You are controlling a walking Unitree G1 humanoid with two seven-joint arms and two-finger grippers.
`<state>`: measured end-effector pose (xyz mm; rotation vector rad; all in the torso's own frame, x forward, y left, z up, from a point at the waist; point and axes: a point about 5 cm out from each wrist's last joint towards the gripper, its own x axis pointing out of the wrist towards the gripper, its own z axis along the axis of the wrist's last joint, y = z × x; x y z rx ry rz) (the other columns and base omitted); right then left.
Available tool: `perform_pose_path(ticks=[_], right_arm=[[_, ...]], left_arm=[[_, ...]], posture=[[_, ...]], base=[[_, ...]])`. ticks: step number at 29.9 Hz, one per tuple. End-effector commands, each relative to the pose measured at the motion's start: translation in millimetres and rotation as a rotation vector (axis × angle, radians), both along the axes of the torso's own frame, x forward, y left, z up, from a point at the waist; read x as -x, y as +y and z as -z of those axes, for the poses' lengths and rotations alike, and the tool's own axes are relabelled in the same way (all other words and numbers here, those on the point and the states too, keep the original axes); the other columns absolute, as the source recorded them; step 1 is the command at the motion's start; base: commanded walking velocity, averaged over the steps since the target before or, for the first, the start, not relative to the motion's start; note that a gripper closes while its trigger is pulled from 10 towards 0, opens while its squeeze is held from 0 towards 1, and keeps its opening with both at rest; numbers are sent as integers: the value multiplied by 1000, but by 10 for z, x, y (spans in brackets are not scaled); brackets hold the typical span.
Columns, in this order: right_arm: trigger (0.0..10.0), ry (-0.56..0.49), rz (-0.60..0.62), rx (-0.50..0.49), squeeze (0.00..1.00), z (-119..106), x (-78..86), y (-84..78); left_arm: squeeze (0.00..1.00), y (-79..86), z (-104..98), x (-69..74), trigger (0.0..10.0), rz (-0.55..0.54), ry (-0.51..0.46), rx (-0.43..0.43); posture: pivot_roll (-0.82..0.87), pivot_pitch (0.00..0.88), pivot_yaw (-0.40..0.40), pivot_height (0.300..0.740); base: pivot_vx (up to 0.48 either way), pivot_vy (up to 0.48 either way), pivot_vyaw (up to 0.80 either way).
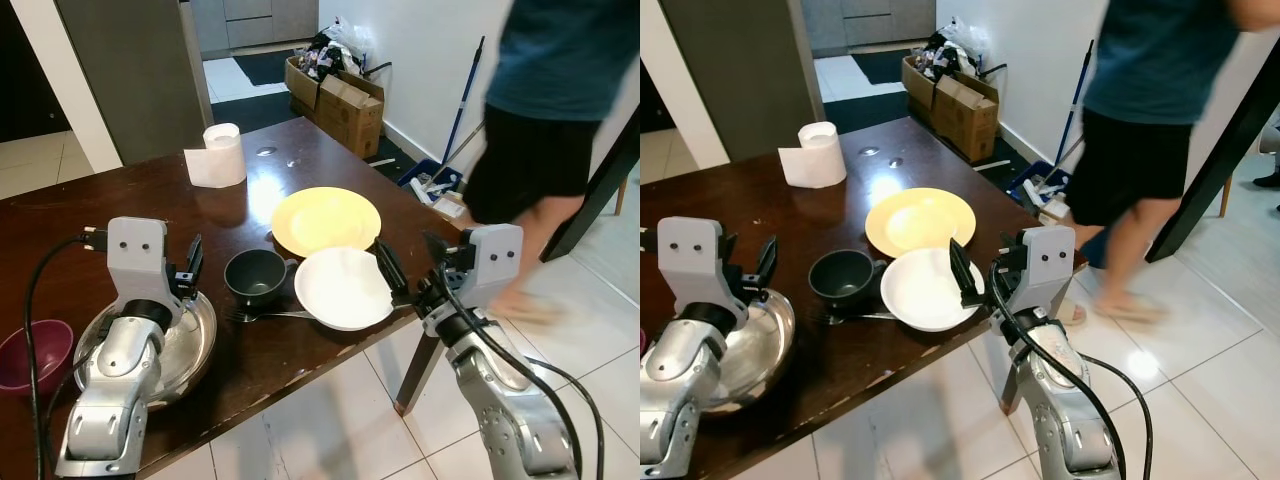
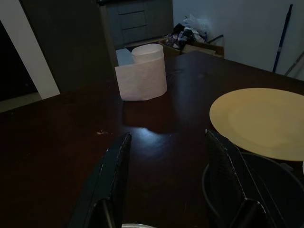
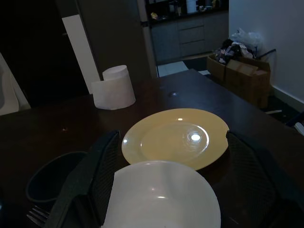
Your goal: Setting the table
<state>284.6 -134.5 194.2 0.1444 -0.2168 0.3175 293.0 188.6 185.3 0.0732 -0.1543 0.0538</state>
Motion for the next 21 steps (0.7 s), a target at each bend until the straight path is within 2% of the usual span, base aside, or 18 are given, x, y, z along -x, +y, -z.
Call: perform_pose_path(ticks=[1, 13, 21], right_arm=[[10000, 15, 13, 4, 0, 53, 1, -11], [10000, -6, 10, -4, 0, 26, -53, 52], [10000, -6, 5, -3, 0, 34, -56, 29]], left_arm=[[0, -1, 33, -6, 10000, -9, 8, 2], [0, 1, 2, -38, 10000, -2, -6, -9], [0, -20, -63, -56, 10000, 0, -39, -17]], posture=[[-85, 0, 79, 740], [-35, 0, 103, 740], [42, 0, 69, 740]], base=[[0, 0, 0], [0, 0, 0], [0, 0, 0]])
